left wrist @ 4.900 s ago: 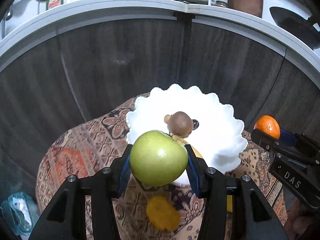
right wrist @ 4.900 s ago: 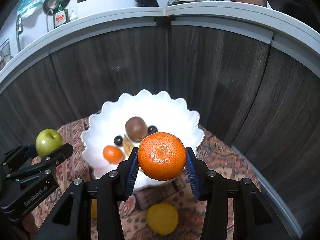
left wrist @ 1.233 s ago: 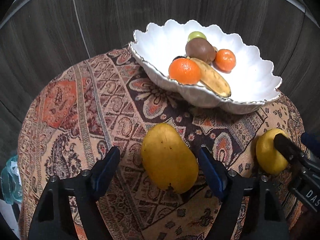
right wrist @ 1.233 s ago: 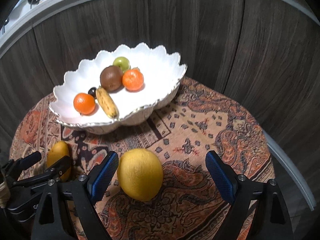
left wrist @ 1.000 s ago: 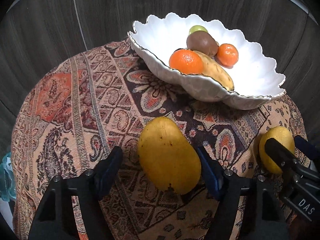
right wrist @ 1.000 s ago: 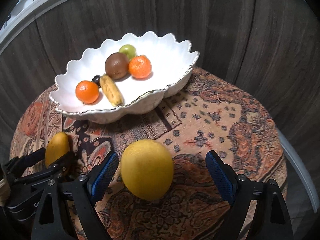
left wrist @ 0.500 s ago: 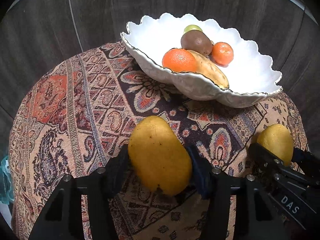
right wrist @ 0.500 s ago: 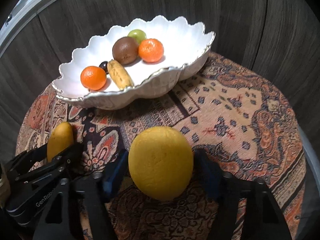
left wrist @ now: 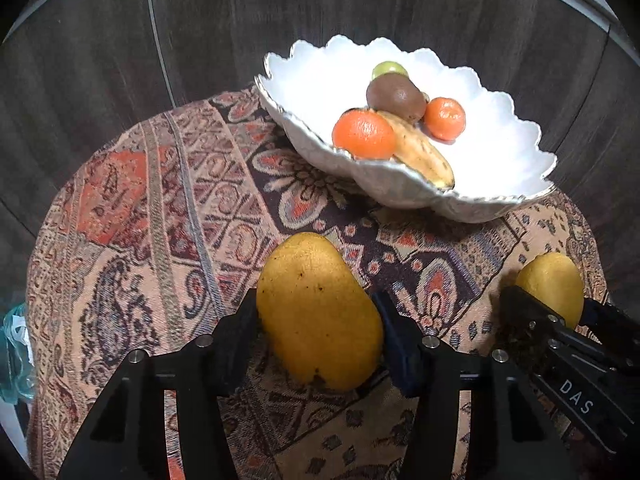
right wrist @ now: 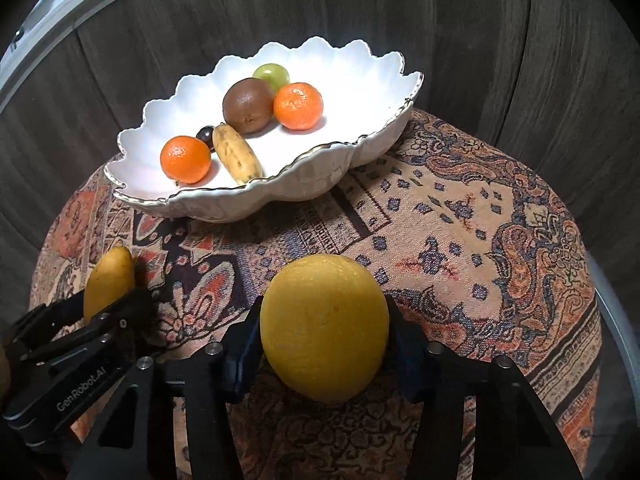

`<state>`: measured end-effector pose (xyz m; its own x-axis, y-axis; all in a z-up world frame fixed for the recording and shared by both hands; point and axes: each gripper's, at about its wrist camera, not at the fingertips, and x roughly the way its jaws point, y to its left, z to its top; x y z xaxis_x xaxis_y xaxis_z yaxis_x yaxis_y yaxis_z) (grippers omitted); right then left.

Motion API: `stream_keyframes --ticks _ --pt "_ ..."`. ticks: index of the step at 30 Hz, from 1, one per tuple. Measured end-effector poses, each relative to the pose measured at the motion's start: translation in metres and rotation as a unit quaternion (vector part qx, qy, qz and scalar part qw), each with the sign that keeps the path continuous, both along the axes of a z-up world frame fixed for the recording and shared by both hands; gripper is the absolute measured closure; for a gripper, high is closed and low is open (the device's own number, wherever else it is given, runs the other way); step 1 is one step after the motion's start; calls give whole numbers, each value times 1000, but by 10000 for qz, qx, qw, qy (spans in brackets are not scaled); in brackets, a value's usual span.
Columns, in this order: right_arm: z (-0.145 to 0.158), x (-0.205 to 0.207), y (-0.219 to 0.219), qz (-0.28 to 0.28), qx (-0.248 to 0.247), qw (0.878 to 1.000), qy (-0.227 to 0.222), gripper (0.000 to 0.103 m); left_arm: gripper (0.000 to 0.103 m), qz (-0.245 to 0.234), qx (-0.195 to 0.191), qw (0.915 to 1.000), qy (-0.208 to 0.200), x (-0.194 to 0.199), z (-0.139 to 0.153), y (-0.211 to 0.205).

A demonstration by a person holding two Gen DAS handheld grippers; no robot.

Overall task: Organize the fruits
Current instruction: 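Grasp the yellow mango with the left gripper while the right grasps the lemon, then carry mango and lemon over the bowl and open both grippers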

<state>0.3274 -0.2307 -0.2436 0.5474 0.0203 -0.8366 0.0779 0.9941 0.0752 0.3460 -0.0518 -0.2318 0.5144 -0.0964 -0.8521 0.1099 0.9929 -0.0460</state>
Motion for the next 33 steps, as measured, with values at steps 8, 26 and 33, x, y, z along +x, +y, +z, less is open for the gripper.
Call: stream_keyframes --ticks 8,26,33 --pt "25 -7 9 120 -64 9996 -230 49 48 56 23 9998 -184 -3 27 7" --pt "88 15 1 72 -144 9961 -871 49 48 -191 24 9956 -915 25 99 -6" --pt "103 44 0 127 -219 9944 -1030 49 48 -273 2 9947 -988 53 107 -9"
